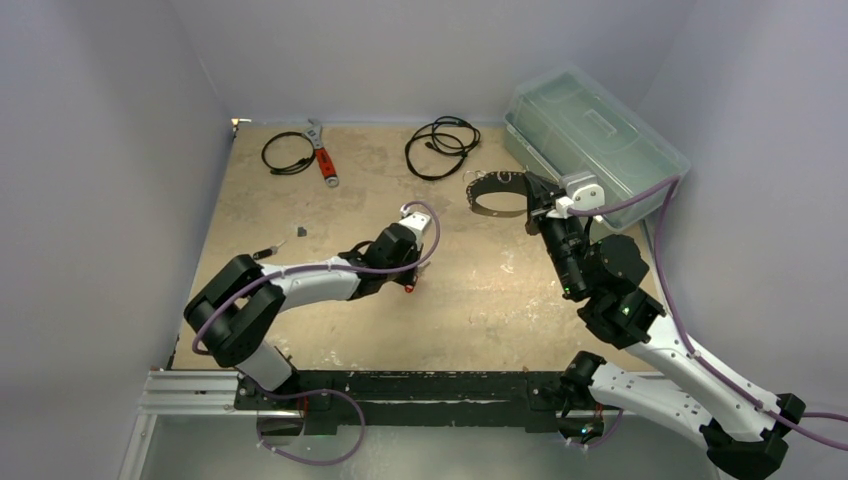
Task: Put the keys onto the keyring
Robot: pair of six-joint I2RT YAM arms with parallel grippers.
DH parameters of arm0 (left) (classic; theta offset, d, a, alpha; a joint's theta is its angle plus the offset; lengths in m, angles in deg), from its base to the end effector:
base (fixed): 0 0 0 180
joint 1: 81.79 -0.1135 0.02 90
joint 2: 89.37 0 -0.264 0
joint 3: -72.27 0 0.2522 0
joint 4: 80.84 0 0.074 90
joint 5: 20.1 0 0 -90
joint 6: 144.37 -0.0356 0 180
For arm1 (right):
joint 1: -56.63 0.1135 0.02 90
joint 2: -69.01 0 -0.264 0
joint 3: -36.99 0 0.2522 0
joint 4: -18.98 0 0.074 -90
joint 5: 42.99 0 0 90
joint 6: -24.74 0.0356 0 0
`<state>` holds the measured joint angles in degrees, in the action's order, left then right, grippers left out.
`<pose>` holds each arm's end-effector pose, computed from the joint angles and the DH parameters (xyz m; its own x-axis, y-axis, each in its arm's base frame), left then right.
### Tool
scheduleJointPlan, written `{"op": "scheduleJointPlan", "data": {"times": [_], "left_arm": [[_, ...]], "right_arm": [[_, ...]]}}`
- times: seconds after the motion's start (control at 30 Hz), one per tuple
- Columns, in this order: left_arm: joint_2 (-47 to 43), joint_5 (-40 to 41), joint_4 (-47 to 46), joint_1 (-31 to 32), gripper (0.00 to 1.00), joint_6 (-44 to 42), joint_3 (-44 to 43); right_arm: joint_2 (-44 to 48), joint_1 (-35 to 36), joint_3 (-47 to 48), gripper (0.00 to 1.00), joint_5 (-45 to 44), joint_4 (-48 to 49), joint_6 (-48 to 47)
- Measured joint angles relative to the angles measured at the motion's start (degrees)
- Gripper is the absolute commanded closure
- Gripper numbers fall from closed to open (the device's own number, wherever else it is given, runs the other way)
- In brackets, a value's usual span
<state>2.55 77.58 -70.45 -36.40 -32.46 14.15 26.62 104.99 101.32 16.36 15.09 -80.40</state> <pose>0.2259 -0.2222 0.1609 -0.6923 0.1752 -0.7000 0.4095 0.8942 -0.1811 0.1188 0.1063 0.4181 0.2825 -0.0204 -0.9590 -0.2560 0.9619 -0.0959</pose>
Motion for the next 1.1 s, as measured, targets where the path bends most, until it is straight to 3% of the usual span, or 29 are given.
{"op": "scheduleJointPlan", "data": {"times": [0.8, 1.1], "left_arm": [[-26.8, 9.1, 17.8, -0.5, 1.0, -10.9, -6.1], [-31.1, 12.2, 21.7, -5.2, 1.0, -14.7, -6.1]], "right_arm": [[-2.5, 0.0, 0.0, 1.0, 0.2, 0.7, -0.1], [-5.4, 0.0, -1.6, 1.0, 0.9, 2.7, 0.0]]}}
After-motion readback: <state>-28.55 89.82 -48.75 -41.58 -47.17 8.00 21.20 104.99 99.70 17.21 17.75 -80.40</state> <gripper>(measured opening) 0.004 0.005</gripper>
